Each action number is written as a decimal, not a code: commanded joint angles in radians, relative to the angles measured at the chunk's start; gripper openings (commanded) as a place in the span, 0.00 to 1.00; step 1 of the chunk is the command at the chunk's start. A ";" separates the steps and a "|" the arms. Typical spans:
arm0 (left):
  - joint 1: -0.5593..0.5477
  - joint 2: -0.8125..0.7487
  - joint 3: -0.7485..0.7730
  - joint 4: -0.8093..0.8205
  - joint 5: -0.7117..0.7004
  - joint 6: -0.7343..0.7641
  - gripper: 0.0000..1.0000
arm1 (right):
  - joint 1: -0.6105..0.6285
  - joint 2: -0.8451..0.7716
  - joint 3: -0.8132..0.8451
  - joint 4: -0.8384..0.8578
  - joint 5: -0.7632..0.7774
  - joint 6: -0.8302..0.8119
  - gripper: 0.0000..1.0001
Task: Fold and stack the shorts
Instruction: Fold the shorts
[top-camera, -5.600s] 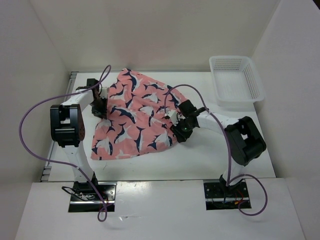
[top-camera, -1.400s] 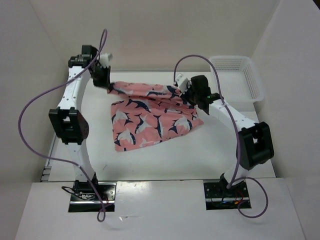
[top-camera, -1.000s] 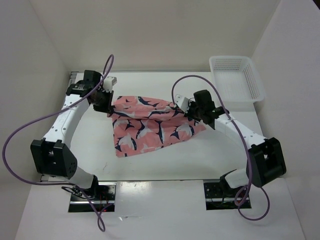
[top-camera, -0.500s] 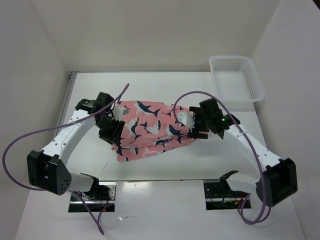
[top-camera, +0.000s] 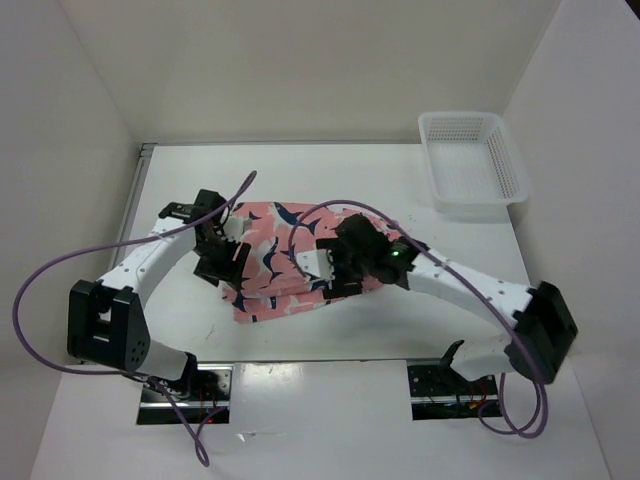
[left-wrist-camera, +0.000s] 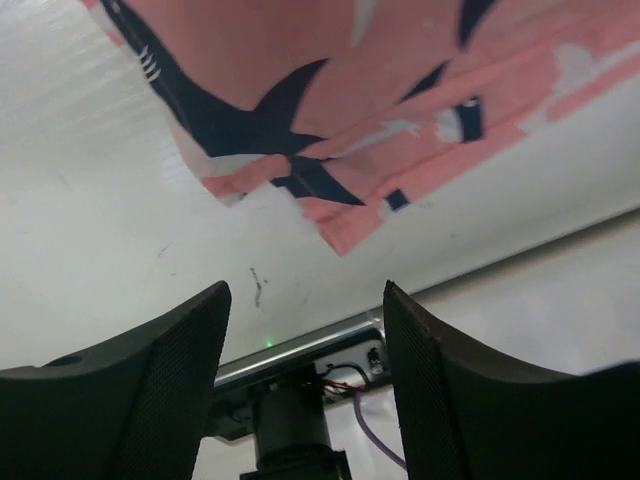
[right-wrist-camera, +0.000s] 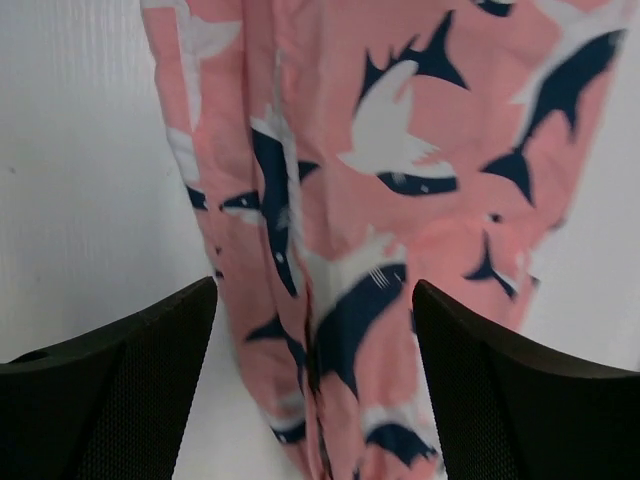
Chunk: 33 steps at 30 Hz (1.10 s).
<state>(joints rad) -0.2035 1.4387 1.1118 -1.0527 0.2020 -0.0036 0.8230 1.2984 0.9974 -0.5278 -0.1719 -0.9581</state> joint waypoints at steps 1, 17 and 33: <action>0.003 -0.011 -0.108 0.129 -0.142 0.004 0.70 | 0.028 0.157 0.055 0.130 -0.014 0.138 0.83; 0.115 0.265 -0.070 0.229 -0.003 0.004 0.70 | 0.079 0.429 0.121 0.321 0.034 0.219 0.66; 0.124 0.273 0.016 0.102 0.085 0.004 0.00 | 0.079 0.414 0.102 0.290 0.045 0.176 0.00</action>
<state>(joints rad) -0.0860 1.7397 1.0737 -0.8928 0.2687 -0.0040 0.8906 1.7512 1.0805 -0.2550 -0.1295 -0.7788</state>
